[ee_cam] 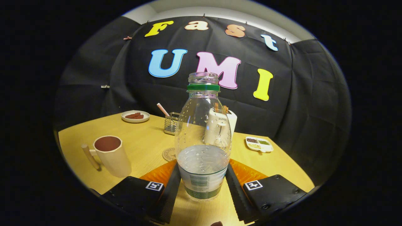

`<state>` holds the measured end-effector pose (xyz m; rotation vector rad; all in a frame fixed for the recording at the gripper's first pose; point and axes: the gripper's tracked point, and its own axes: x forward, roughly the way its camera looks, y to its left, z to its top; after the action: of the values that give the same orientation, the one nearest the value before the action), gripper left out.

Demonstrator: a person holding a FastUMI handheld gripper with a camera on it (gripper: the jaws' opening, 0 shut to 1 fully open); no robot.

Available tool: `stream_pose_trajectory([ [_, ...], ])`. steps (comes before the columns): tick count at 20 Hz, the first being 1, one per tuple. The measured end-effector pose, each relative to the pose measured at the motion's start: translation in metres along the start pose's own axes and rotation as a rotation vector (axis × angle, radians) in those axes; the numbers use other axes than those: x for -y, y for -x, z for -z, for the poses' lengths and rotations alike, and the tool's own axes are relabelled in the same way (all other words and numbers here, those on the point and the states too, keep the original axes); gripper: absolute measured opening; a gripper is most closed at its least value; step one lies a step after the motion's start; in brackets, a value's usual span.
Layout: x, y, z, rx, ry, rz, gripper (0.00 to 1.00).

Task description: Take the bottle from table, then pour the juice into the cup, finally place the bottle on the coaster

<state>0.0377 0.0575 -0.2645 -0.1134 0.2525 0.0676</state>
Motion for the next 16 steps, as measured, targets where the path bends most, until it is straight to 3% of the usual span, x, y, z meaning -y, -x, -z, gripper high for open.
stream_pose_trajectory([
  [16, -0.034, 0.006, -0.031, -0.096, 0.595, -0.055, 0.76],
])
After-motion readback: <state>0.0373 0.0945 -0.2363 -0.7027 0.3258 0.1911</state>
